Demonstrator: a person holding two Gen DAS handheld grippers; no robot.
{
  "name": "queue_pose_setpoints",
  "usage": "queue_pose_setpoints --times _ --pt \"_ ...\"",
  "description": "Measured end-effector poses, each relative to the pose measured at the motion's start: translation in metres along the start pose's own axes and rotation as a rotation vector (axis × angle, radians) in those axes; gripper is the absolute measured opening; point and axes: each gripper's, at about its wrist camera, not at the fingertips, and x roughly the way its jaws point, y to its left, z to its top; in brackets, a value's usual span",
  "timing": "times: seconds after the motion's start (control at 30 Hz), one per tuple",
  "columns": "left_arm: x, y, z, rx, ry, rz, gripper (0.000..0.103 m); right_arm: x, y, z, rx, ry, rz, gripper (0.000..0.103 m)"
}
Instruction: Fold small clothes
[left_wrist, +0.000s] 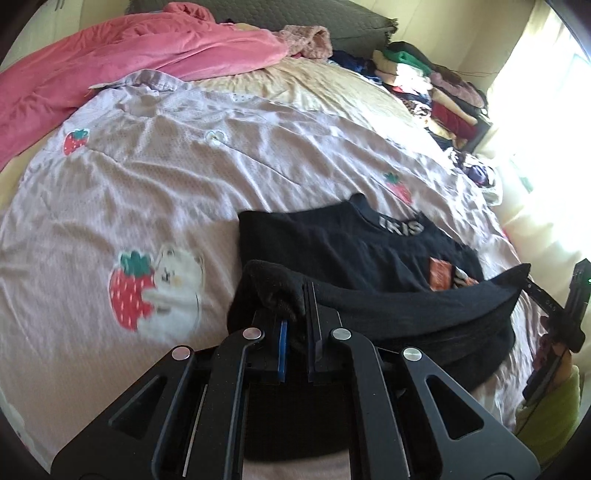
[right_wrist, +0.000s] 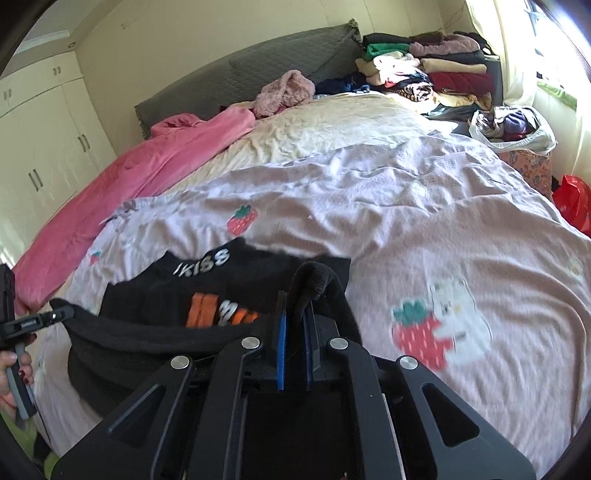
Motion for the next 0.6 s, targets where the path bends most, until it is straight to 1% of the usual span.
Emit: queue_pose_setpoints --times 0.13,0.2,0.37,0.4,0.47,0.5,0.6 --pt "0.022 0.000 0.014 0.002 0.040 0.051 0.002 0.025 0.002 0.013 -0.026 0.033 -0.027 0.006" --pt "0.028 0.000 0.018 -0.004 0.048 0.059 0.002 0.034 0.003 0.016 -0.035 0.044 -0.036 0.006" --pt "0.036 0.008 0.026 -0.051 0.033 0.047 0.002 0.055 -0.001 0.025 -0.012 0.066 -0.049 0.006" --pt "0.041 0.010 0.028 -0.060 0.042 0.041 0.002 0.059 -0.002 0.026 -0.001 0.070 -0.055 0.006" --pt "0.045 0.012 0.029 -0.064 0.037 0.034 0.005 0.068 -0.005 0.026 0.021 0.081 -0.082 0.006" --pt "0.046 0.015 0.030 -0.068 0.028 0.019 0.005 0.074 -0.006 0.024 0.026 0.092 -0.095 0.006" --pt "0.053 0.019 0.026 -0.059 0.032 0.010 0.006 0.088 -0.003 0.019 0.013 0.114 -0.126 0.007"
